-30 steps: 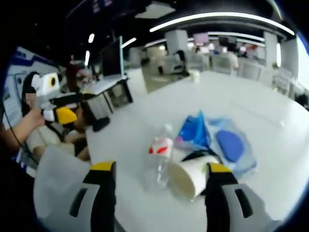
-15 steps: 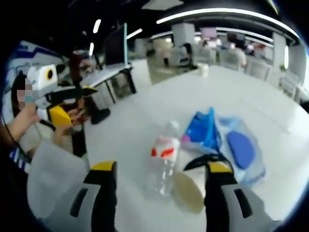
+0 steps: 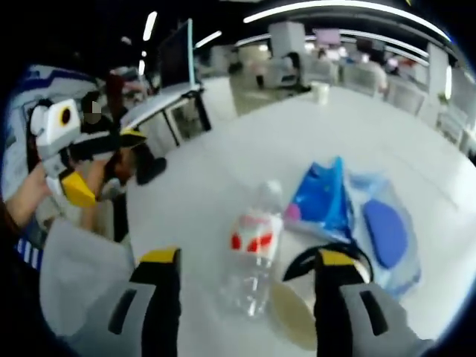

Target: Arrange the tabletop items into an orderly group along one side of the table until the central work area is clear of visible clutter.

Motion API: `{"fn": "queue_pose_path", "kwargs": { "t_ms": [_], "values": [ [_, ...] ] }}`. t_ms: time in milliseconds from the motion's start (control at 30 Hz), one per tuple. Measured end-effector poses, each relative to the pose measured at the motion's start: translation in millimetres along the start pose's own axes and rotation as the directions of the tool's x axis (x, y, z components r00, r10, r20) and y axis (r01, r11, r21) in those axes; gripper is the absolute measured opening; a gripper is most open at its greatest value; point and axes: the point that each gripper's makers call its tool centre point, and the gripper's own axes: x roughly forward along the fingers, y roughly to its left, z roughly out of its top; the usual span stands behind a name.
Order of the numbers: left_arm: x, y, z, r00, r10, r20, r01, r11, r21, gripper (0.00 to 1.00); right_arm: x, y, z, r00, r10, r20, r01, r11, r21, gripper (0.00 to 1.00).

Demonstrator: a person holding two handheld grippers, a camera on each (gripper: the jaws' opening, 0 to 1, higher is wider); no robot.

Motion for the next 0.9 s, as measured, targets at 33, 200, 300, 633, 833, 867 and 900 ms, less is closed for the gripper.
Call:
{"fn": "queue_pose_path", "kwargs": {
  "t_ms": [33, 200, 300, 633, 833, 867, 900],
  "values": [
    [1, -0.2, -1.2, 1.0, -0.002, -0.003, 0.002, 1.0, 0.0, 0.95, 3, 0, -0.6, 1.0, 0.0, -0.018, 0.0, 1.0, -0.005, 0.69],
    [4, -4.6, -5.0, 1.0, -0.02, -0.011, 0.02, 1.0, -0.005, 0.95, 13, 1, 2.0, 0.998, -0.007, -0.06, 0.005, 1.0, -0.027, 0.63],
    [6, -7.2, -6.5, 0.999, -0.031, -0.015, 0.03, 0.999, -0.012, 0.95, 19, 1, 2.4, 0.996, -0.013, -0.089, 0.01, 0.999, -0.035, 0.62],
    [9, -8.9, -8.4, 0.999, -0.05, -0.012, 0.05, 0.998, -0.029, 0.94, 36, 1, -0.4, 0.989, 0.007, -0.147, -0.006, 1.0, 0.008, 0.56],
    [12, -7.6, -15.0, 0.998, -0.056, -0.027, 0.055, 0.998, -0.034, 0.94, 48, -4, -4.2, 0.983, 0.002, -0.182, 0.009, 0.998, 0.058, 0.53],
    [13, -7.8, -15.9, 0.998, -0.058, -0.027, 0.057, 0.998, -0.036, 0.94, 50, -4, -4.2, 0.983, 0.007, -0.184, 0.006, 0.998, 0.066, 0.53],
    [14, -8.0, -16.7, 0.998, -0.06, -0.029, 0.058, 0.998, -0.036, 0.94, 51, -3, -4.4, 0.982, 0.01, -0.188, 0.003, 0.998, 0.071, 0.53]
  ]
}}
